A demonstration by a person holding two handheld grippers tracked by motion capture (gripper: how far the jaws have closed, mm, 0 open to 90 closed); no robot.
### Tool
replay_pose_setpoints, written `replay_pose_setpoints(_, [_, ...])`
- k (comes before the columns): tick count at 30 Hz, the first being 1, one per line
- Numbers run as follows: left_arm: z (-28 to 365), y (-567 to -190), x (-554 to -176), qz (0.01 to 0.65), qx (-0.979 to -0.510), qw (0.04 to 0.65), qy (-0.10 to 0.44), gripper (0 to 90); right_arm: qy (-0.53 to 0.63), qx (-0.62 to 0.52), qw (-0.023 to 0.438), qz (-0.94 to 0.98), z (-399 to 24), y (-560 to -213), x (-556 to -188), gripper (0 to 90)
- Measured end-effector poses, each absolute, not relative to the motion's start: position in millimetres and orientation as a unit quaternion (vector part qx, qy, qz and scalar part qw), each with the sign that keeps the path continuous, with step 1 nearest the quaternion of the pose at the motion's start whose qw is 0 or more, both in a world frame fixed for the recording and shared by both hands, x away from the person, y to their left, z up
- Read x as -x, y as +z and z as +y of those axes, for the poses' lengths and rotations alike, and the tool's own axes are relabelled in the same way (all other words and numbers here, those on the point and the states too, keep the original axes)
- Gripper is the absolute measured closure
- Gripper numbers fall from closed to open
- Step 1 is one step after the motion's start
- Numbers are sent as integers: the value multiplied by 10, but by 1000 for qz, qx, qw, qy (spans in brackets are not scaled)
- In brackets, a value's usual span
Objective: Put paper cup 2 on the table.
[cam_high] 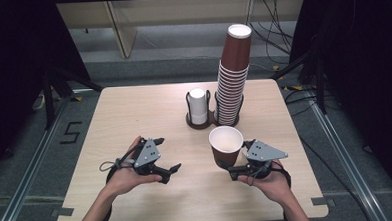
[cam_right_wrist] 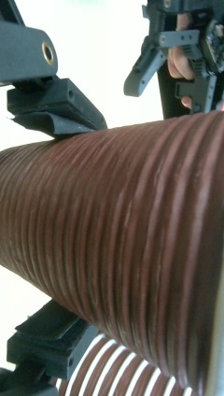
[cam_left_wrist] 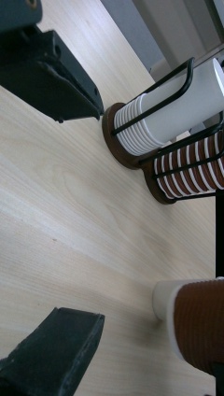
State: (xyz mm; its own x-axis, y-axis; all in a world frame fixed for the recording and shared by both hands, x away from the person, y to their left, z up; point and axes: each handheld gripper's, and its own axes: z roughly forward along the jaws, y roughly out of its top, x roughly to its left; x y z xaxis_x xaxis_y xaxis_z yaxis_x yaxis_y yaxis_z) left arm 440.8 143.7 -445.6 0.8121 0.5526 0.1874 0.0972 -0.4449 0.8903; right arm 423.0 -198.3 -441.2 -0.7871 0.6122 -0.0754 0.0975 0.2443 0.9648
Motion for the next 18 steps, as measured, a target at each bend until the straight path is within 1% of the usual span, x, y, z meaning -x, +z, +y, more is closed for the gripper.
replay_pose_setpoints(3, [1423,-4487,-4397,198,-818,488,229,21,564,-247,238,751,-2033,-4394,-4219,190])
replay_pose_setpoints(7, [1419,-4533,-4369,205,-814,494,229,21,564,-258,234,749,-2082,-4368,-4209,191])
replay_pose_setpoints(9, [1432,-4547,-4363,206,-814,492,228,21,565,-261,250,742,-2114,-4345,-4210,190])
replay_pose_setpoints(12, [1452,-4577,-4361,212,-811,493,233,22,572,-272,247,734,-2166,-4314,-4211,191])
replay_pose_setpoints(14, [1465,-4590,-4362,218,-807,495,235,22,563,-283,260,732,-2234,-4276,-4208,191])
replay_pose_setpoints(15, [1466,-4598,-4358,222,-805,498,234,23,563,-276,275,729,-2274,-4259,-4232,191])
replay_pose_setpoints(18, [1472,-4612,-4353,227,-803,499,234,22,563,-301,285,715,-2381,-4214,-4235,191])
